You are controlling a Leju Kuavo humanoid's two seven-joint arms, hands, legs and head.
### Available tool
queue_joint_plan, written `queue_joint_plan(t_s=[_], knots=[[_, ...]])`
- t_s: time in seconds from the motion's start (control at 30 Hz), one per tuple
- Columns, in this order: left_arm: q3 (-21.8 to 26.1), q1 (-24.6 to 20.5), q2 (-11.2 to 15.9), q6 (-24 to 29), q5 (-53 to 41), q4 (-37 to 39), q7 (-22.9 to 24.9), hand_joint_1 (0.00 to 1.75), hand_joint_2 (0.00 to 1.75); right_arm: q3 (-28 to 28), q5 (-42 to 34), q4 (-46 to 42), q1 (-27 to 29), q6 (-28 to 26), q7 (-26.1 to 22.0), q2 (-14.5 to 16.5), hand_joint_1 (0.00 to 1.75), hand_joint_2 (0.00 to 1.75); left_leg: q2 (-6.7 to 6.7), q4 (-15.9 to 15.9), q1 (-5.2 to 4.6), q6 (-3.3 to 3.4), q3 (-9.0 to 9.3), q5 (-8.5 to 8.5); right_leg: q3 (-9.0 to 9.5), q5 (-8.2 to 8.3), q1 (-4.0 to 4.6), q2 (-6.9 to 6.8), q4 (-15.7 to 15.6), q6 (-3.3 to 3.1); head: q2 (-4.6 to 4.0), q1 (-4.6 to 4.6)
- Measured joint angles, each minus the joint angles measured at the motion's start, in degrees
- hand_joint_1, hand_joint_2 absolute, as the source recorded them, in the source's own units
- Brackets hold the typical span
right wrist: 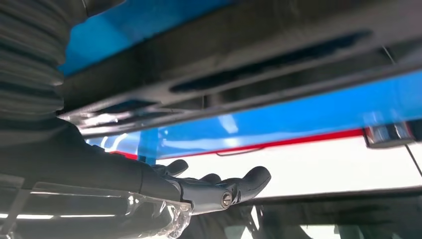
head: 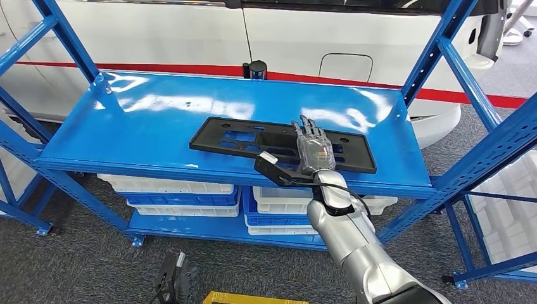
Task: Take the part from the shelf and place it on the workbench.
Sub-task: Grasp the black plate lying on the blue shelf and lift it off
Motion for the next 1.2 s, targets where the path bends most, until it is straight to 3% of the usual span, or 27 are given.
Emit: queue_joint_plan(t_s=[0.4,0.53,0.77,0.9,1.2], knots=[[0.0,0.0,0.0,0.0,0.1,0.0,0.1,0.00,0.00,-0.1,0.4,2.1,-1.0,0.0,0.4,0.2,0.01,1.75,0.01,0.0,0.00,0.00,0.05,0.00,0.03,0.00,0.00,0.01,0.0,0.00,0.00,-0.01],[0.0,-0.1,0.0,0.1,0.2,0.0,0.1,0.00,0.00,-0.2,0.4,2.7,-1.2,-0.4,-0.3,0.3,1.75,1.75,0.01,0.0,0.00,0.00,0.05,0.00,0.04,0.00,0.00,0.00,0.0,0.00,0.00,-0.01],[0.0,-0.1,0.0,0.3,0.2,0.0,-0.1,0.00,0.00,-1.4,-0.3,3.0,-1.2,-1.1,-2.7,0.7,1.75,1.75,0.01,0.0,0.00,0.00,0.05,0.00,0.03,0.00,0.00,0.01,0.0,0.00,0.00,-0.01],[0.0,-0.1,0.0,0.7,0.1,0.0,-0.7,0.00,1.75,-1.6,-0.1,3.0,-1.2,-1.4,-2.9,0.9,1.75,1.75,0.01,0.0,0.00,0.00,0.04,0.00,0.03,0.00,0.00,0.01,0.0,0.00,0.00,-0.01],[0.0,-0.1,0.0,0.4,0.0,0.0,-0.9,0.00,1.75,-1.8,0.2,3.0,-1.1,-1.5,-3.5,1.2,1.75,1.75,0.00,0.0,0.01,0.00,0.04,0.00,0.03,0.00,0.00,0.00,0.0,0.00,0.00,-0.01]])
